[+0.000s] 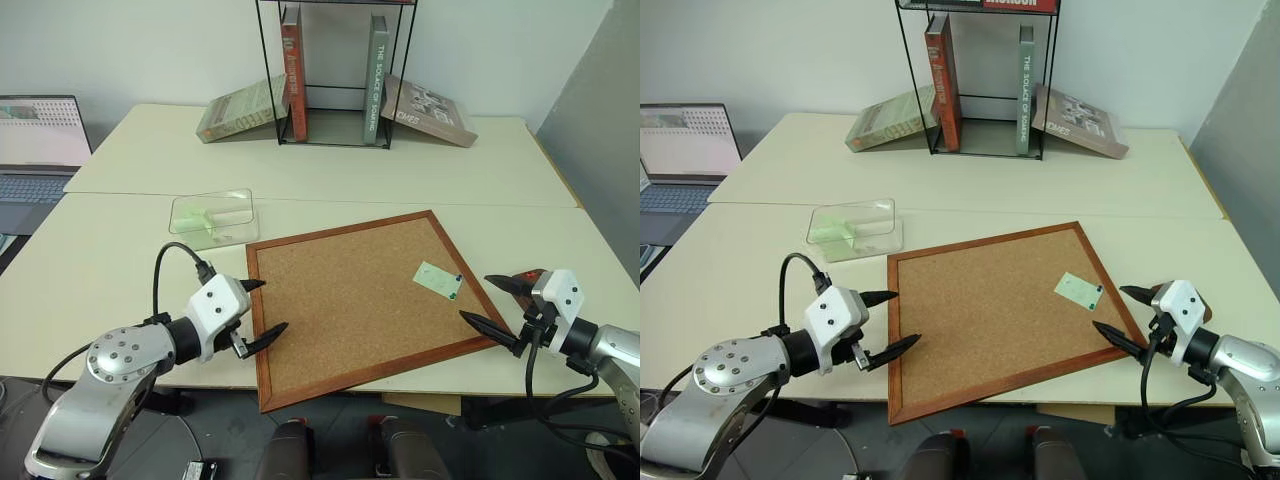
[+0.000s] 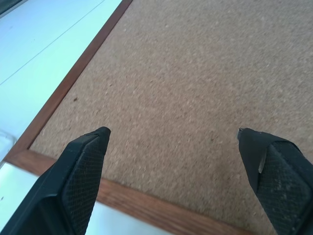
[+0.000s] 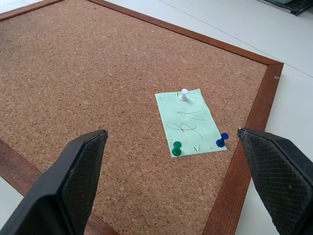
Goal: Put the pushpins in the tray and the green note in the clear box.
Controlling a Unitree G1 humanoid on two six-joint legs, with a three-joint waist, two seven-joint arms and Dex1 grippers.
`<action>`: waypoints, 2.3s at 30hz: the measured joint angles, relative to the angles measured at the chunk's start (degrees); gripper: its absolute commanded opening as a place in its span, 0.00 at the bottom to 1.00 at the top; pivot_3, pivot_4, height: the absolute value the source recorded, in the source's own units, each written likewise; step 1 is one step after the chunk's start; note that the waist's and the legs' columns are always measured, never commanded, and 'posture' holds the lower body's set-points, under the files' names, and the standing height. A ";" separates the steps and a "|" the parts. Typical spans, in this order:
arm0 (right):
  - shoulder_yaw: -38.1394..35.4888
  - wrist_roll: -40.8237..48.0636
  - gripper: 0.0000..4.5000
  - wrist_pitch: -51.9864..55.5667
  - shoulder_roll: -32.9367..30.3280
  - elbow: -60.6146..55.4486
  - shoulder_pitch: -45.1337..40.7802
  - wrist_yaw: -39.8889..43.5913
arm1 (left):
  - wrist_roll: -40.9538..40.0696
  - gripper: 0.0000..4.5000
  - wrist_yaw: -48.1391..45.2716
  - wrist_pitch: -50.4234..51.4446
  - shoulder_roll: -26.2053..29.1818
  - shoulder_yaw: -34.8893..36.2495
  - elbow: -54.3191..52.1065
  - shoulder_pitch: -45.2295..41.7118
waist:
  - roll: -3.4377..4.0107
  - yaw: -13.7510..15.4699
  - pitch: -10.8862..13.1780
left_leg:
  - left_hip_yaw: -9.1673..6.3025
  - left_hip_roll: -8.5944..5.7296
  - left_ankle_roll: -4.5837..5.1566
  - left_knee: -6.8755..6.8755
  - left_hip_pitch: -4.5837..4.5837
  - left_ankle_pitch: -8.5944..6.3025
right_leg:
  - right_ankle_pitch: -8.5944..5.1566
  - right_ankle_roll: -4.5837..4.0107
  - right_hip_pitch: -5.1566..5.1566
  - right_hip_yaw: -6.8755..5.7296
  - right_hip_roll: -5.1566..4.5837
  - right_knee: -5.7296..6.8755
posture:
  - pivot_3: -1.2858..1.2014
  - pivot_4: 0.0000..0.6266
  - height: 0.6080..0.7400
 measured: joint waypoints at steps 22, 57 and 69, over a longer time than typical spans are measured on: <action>0.13 0.01 1.00 -0.23 2.72 -1.87 1.97 -2.19 | 3.72 0.15 -3.65 -7.75 -5.52 -12.63 13.80 -9.85 | -0.01 0.04 0.00 | 0.01 -0.03 0.00 0.03 0.00 0.00 | 0.01 0.02 0.04 0.03 0.02 0.01 | 0.52 0.24 1.00; 15.66 -8.65 1.00 9.14 8.28 7.60 -19.61 -10.95 | 11.84 0.01 -6.67 -12.65 -18.29 -25.83 35.71 -28.91 | 0.00 -0.05 -0.01 | 0.00 -0.06 0.01 0.12 0.01 0.01 | 0.27 0.44 0.07 0.05 0.07 0.06 | 0.52 0.24 1.00; 18.03 -11.95 0.78 10.65 8.56 14.60 -24.18 -10.91 | 12.04 0.00 -7.29 -12.12 -18.15 -25.72 35.32 -28.87 | 0.01 -0.11 -0.02 | 0.02 -0.06 0.01 0.10 0.01 0.01 | 0.28 0.46 0.06 0.07 0.07 0.06 | 0.52 0.24 1.00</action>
